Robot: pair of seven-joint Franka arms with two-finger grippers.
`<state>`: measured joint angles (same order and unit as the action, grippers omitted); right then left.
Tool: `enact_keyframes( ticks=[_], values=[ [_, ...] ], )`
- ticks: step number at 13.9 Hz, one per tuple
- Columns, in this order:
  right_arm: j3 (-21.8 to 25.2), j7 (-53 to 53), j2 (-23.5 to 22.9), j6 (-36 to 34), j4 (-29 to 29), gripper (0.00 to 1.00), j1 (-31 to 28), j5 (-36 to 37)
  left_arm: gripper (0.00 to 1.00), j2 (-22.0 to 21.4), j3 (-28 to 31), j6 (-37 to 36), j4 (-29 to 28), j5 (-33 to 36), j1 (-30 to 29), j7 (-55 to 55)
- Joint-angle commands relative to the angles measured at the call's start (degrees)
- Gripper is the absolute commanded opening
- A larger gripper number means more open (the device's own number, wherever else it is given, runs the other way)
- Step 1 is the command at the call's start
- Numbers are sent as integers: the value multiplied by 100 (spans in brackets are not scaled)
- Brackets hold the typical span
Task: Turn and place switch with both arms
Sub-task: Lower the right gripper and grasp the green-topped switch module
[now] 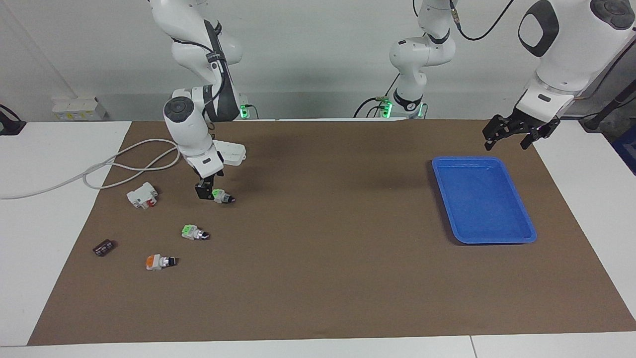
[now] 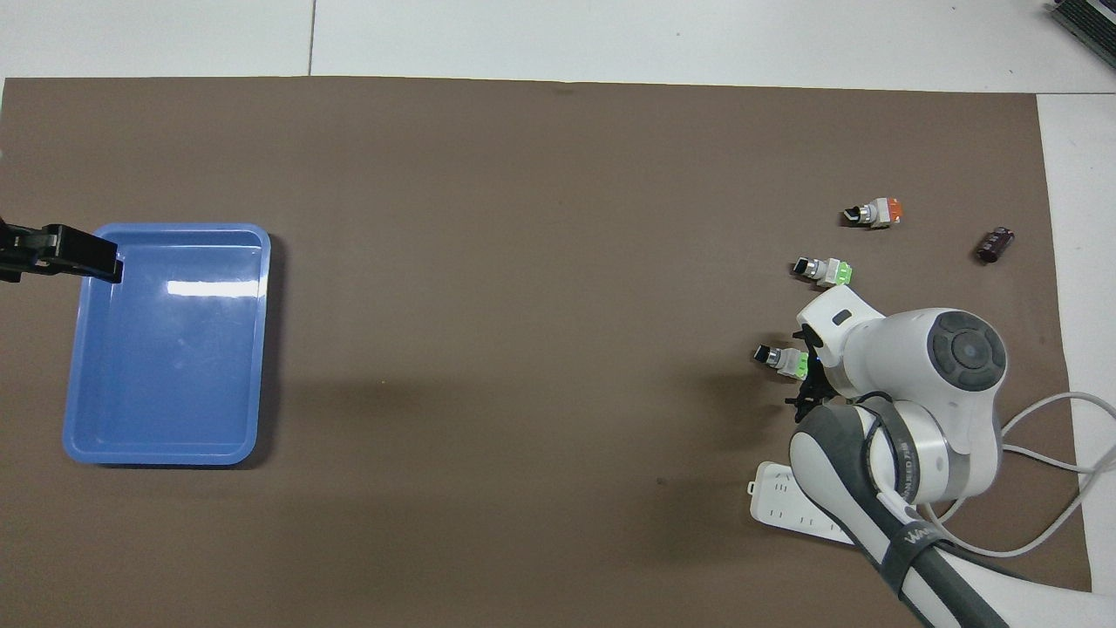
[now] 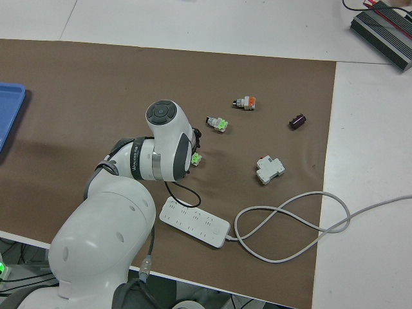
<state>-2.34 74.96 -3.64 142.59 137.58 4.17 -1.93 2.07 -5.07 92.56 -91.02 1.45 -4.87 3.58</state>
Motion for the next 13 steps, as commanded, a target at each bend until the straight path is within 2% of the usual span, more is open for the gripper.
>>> enact_keyframes(
  ticks=[1, 5, 9, 11, 13],
  values=[
    [-29, 290, -5, 181, 129, 100, -56, -132, 100, -171, -47, 61, -197, 84, -67, 29],
    [-29, 326, -5, 181, 156, 100, -48, -141, 100, -171, -47, 61, -197, 84, -67, 29],
    [-29, 326, -5, 181, 164, 87, -48, -141, 100, -171, -47, 61, -197, 84, -67, 29],
    [-29, 300, -5, 181, 164, 84, -48, -141, 100, -171, -47, 61, -197, 84, -67, 29],
    [-29, 273, -5, 181, 164, 73, -39, -141, 100, -171, -47, 61, -197, 84, -67, 29]
  ],
)
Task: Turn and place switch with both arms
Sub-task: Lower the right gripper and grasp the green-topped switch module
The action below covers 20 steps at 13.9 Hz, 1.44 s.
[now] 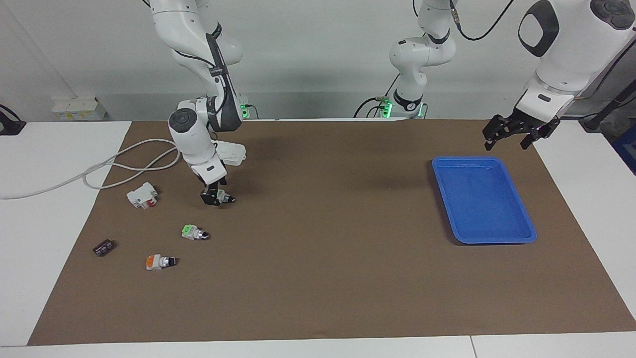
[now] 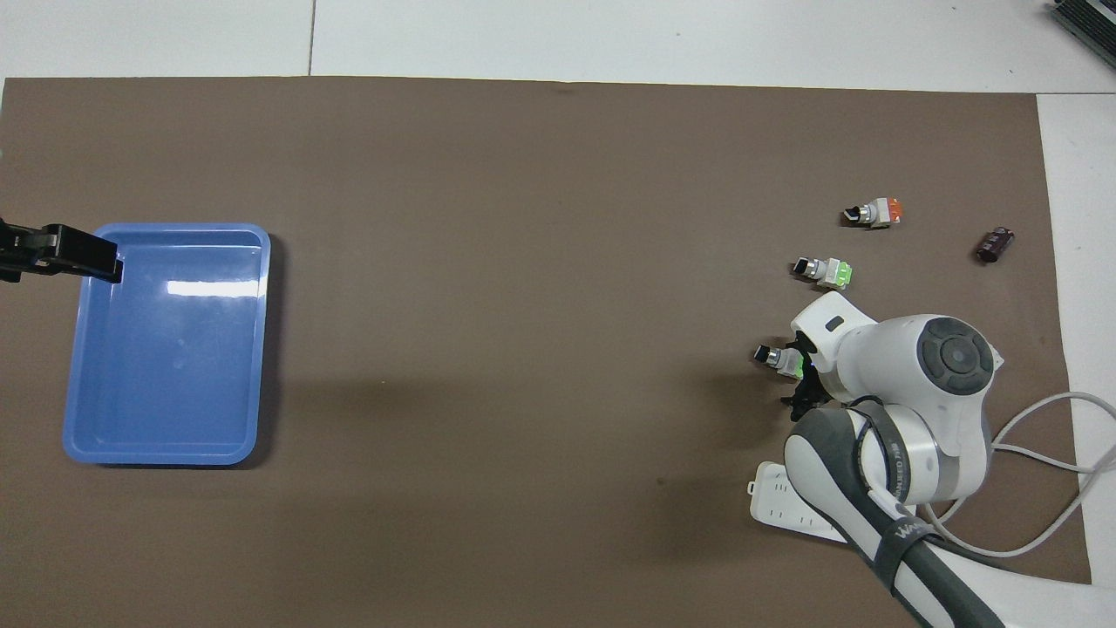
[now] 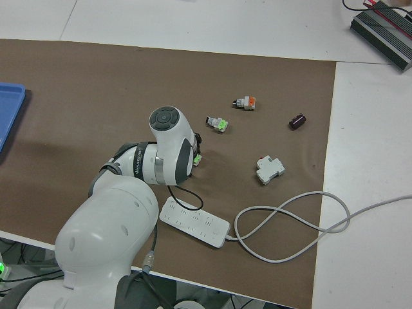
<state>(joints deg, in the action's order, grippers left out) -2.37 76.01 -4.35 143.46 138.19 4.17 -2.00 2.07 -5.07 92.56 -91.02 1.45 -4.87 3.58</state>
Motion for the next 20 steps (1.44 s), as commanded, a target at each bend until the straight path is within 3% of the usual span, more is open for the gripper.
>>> enact_keyframes(
  ticks=[1, 5, 9, 10, 11, 15, 20],
  values=[
    [-27, 168, 66, 95, 103, 69, -39, -134, 100, -171, -47, 61, -197, 84, -67, 29],
    [-27, 133, 66, 95, 103, 52, -13, -134, 100, -171, -56, 95, -206, 84, 21, 55],
    [-27, 116, 57, 164, 86, 21, 92, -134, 100, -171, -38, 113, -197, 84, -102, 81],
    [-27, 63, 57, 200, 86, 5, 110, -134, 100, -171, -38, 139, -197, 84, -111, 90],
    [-27, 37, 48, 191, 68, 0, 110, -134, 100, -171, -38, 166, -206, 84, -111, 73],
    [-36, 63, 74, 165, -134, 0, 136, -126, 100, -171, -47, 376, -223, 75, -85, -15],
    [-45, -481, -48, 51, -696, 0, 628, -126, 100, -180, -56, 412, -329, 40, -93, -85]
  ],
)
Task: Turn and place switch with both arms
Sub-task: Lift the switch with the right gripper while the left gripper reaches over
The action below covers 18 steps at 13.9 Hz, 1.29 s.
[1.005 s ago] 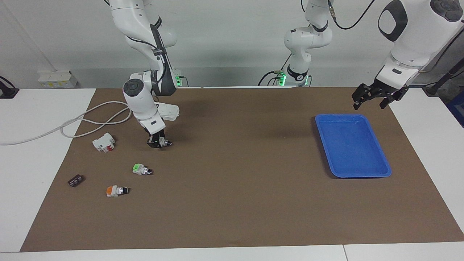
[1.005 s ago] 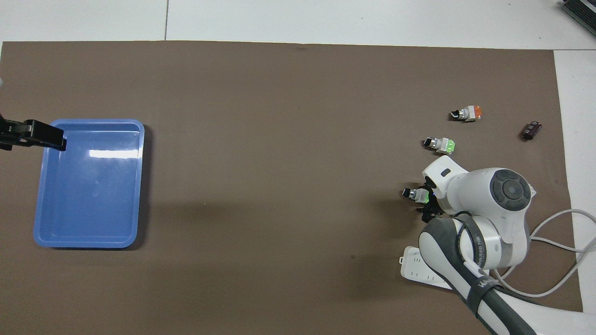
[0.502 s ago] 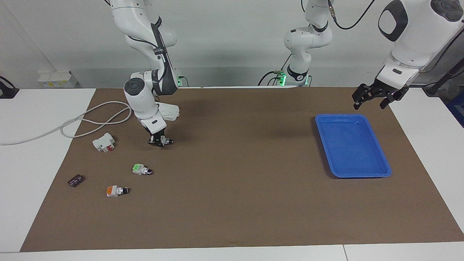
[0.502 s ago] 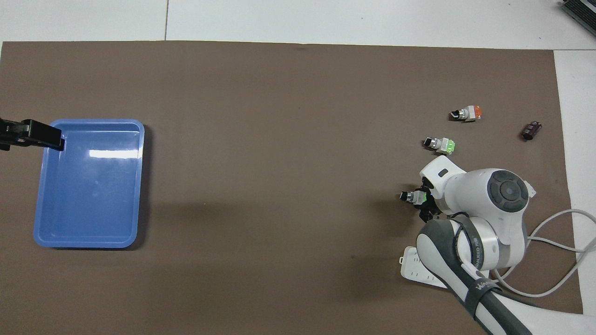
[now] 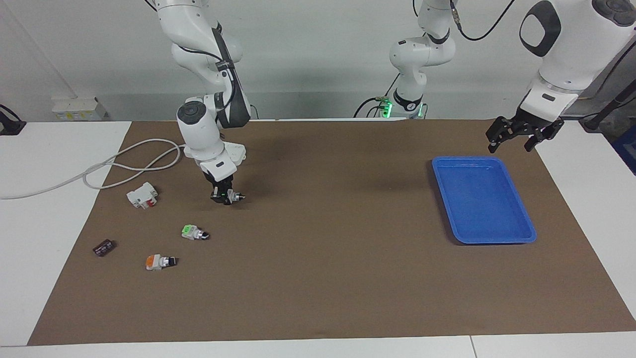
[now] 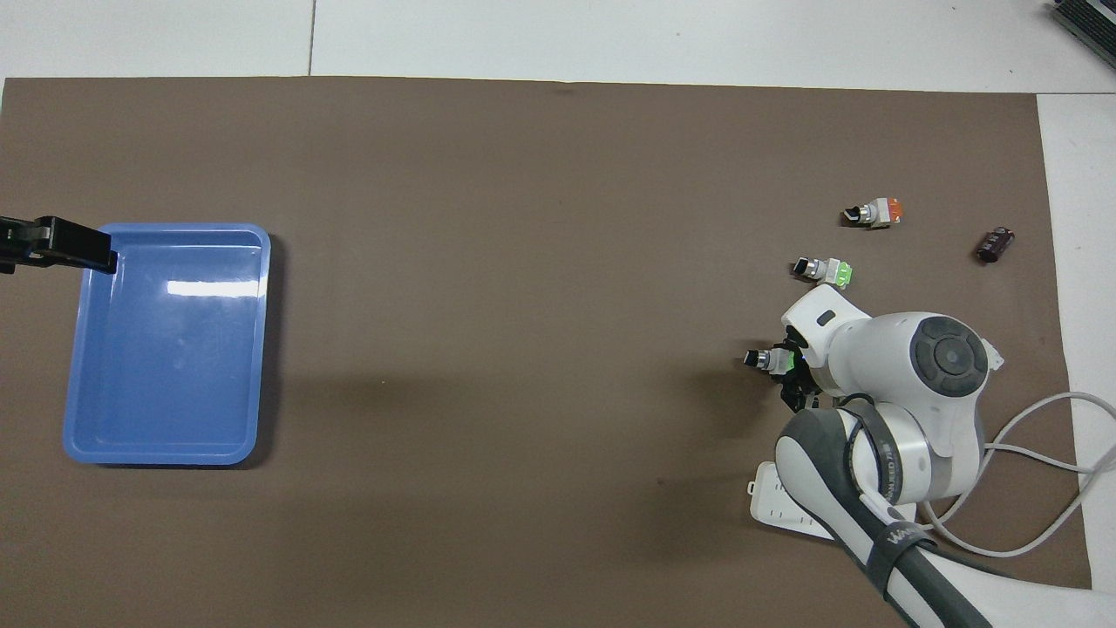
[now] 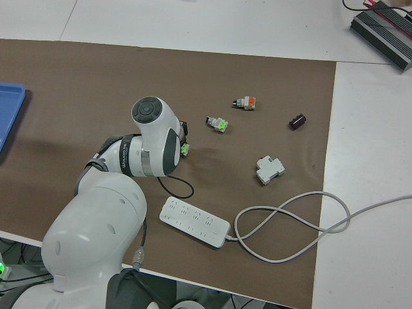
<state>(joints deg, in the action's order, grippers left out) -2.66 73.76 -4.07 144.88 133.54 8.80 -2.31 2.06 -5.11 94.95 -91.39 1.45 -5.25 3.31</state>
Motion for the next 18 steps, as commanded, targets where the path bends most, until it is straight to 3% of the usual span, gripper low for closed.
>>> enact_keyframes(
  ticks=[1, 6, 13, 18],
  values=[
    [-16, -344, -137, -109, -380, 0, 244, -94, 100, -206, -51, 173, -309, -56, -64, -59],
    [-24, -906, -401, -548, -1206, 0, 789, -147, 100, -285, -25, 6, -485, -1391, -328, -120],
    [-85, -1092, -428, -592, -1550, 0, 1282, -884, 100, -154, -25, 128, -1170, -3298, -328, -927],
    [-297, -1171, -445, -601, -1805, 0, 1300, -1473, 98, -154, -78, 1356, -1847, -4380, 426, -2208]
  ],
)
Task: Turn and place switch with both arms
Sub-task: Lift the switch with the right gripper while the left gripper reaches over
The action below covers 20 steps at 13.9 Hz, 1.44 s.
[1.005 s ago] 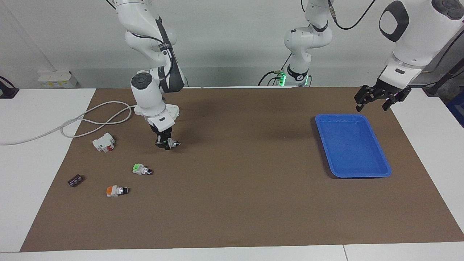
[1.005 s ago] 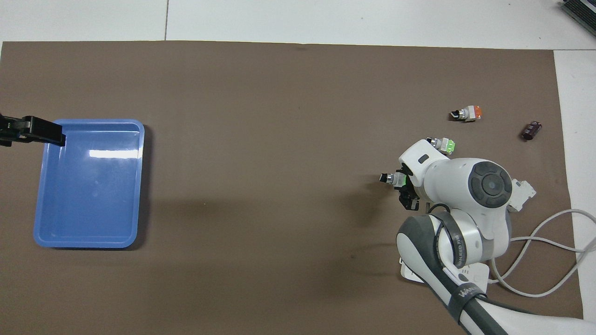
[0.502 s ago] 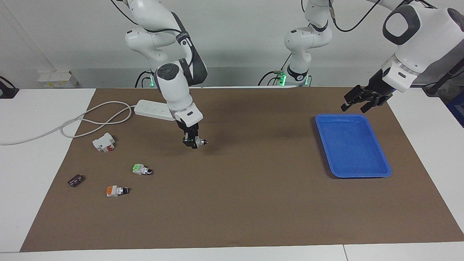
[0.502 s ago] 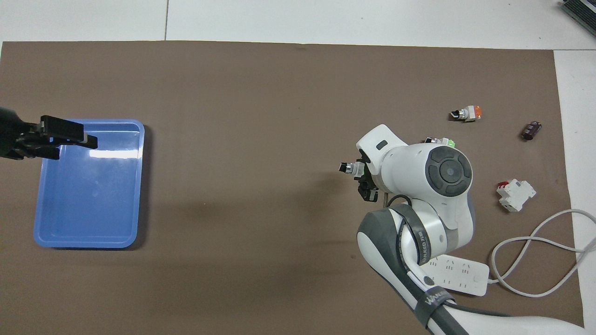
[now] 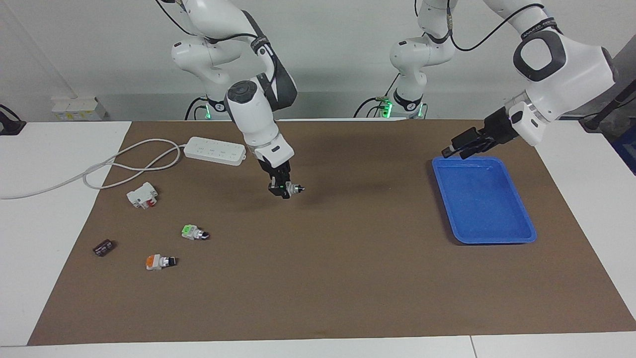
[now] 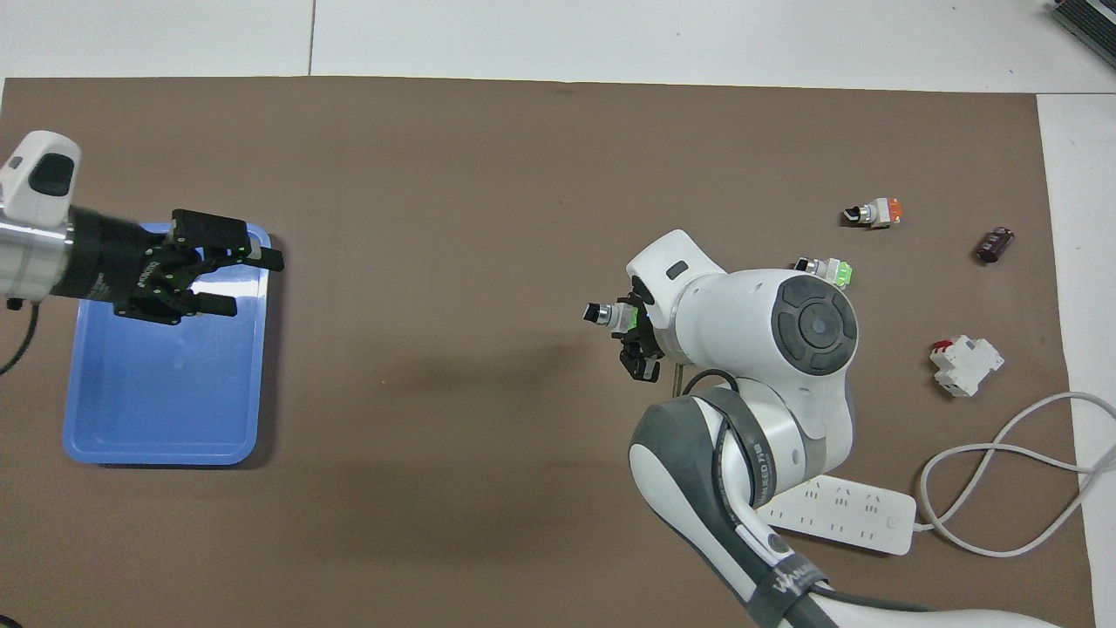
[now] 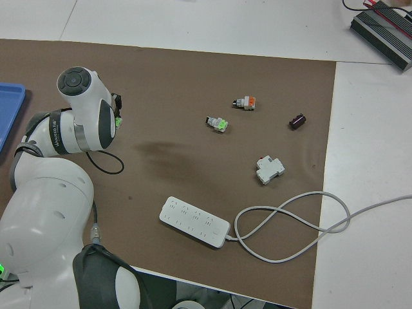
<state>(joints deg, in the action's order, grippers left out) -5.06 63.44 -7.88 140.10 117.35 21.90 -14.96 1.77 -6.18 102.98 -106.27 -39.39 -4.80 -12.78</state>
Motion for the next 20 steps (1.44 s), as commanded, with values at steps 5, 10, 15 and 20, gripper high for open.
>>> enact_keyframes(
  ticks=[5, 10, 15, 20],
  values=[
    [-161, -333, -47, -114, -186, 0, -2, -392, 81, -98, 38, 1513, -553, -543, 1173, -2891],
    [-249, -333, -56, -44, -195, 0, -2, -823, 74, -98, 47, 2787, -886, -543, 1771, -5257],
    [-487, -333, -38, -9, -274, 0, -2, -1174, 62, -169, 55, 2885, -1106, -473, 1947, -6867],
    [-610, -210, 163, -79, -283, 0, -2, -1219, 55, -265, 55, 2798, -1370, -429, 2334, -7896]
  ],
)
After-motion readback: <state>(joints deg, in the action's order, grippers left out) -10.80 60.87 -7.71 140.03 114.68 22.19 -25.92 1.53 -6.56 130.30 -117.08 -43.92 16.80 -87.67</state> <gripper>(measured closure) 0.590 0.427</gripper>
